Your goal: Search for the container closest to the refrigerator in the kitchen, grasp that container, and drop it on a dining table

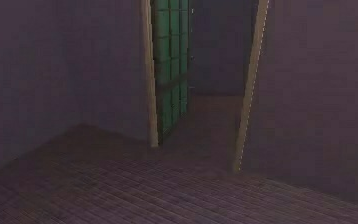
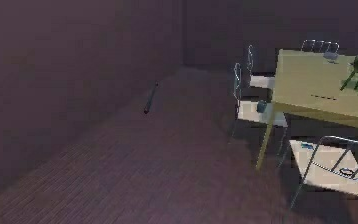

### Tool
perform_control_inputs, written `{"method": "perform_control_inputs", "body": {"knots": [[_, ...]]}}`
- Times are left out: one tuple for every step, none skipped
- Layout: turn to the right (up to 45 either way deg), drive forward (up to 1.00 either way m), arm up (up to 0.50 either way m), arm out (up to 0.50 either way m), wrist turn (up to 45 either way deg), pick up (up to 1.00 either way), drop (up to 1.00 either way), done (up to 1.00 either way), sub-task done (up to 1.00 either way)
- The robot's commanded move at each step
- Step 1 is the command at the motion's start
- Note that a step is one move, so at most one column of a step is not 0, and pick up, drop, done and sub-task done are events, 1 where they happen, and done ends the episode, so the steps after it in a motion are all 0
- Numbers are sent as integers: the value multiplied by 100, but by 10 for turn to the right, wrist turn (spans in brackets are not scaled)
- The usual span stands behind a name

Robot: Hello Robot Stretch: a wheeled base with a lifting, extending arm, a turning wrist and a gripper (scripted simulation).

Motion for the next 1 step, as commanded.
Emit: {"method": "perform_control_inputs", "body": {"knots": [[0, 100, 0, 0, 0, 0, 0, 0, 0]]}}
